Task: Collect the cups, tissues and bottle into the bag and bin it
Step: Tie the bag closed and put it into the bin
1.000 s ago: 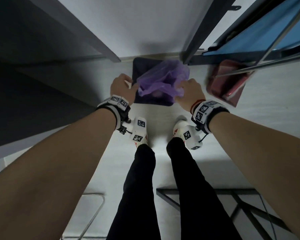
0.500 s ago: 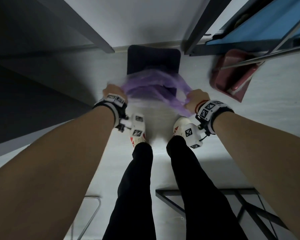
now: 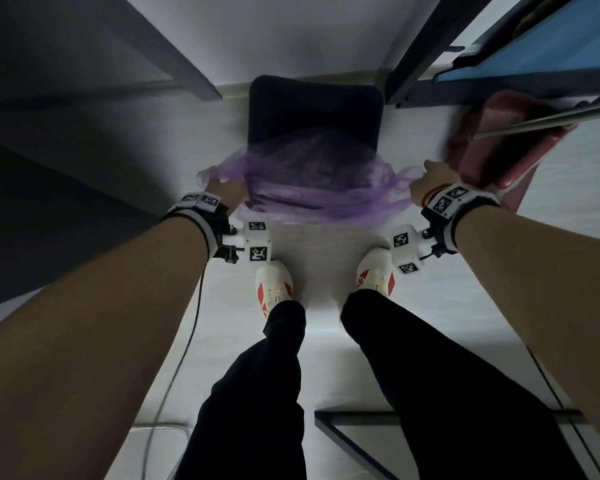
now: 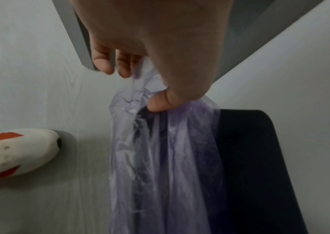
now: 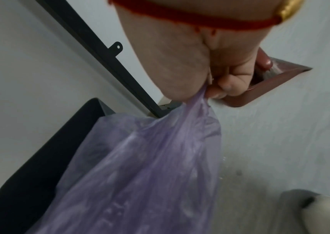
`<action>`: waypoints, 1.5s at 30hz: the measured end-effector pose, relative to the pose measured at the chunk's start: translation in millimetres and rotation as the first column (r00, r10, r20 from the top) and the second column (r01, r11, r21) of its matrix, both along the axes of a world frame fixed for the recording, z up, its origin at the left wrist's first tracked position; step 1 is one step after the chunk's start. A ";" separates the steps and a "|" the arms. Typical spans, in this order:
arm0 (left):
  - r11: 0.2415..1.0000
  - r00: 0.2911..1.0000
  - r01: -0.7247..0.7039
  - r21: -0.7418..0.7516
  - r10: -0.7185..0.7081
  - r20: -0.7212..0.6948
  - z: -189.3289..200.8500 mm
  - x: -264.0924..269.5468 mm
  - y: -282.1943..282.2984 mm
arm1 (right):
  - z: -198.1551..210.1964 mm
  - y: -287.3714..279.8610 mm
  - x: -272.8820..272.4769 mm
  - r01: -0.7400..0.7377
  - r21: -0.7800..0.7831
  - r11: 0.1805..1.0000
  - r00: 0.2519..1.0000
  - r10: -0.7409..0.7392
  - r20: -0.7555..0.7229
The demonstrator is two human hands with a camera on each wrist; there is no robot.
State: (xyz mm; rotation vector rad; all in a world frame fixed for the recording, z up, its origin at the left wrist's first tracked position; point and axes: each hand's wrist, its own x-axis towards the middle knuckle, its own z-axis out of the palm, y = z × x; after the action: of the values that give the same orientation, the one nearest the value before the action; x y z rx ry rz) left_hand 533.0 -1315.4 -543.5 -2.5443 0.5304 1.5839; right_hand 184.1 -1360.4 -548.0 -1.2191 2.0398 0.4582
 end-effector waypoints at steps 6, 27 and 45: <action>0.986 0.993 -0.038 -0.160 0.055 0.107 12.1 -10.1 -59.6 | -3.2 -58.8 11.8 0.200 -0.204 0.958 0.977 -0.178 0.119; 0.973 0.973 0.227 0.038 -0.228 0.039 14.6 -15.6 39.0 | -27.4 60.0 -7.4 0.300 0.228 0.926 0.947 -0.317 0.043; 0.779 0.882 0.435 -0.452 -0.469 0.040 32.6 -25.4 -88.2 | 8.8 -78.7 40.5 0.773 0.037 0.634 0.386 -0.514 0.766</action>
State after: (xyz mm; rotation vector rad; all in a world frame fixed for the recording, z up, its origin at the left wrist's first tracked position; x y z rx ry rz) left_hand 507.6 -1403.6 -510.9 -2.3577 1.5534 1.5007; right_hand 224.6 -1439.1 -539.2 -0.4682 1.6812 -0.7204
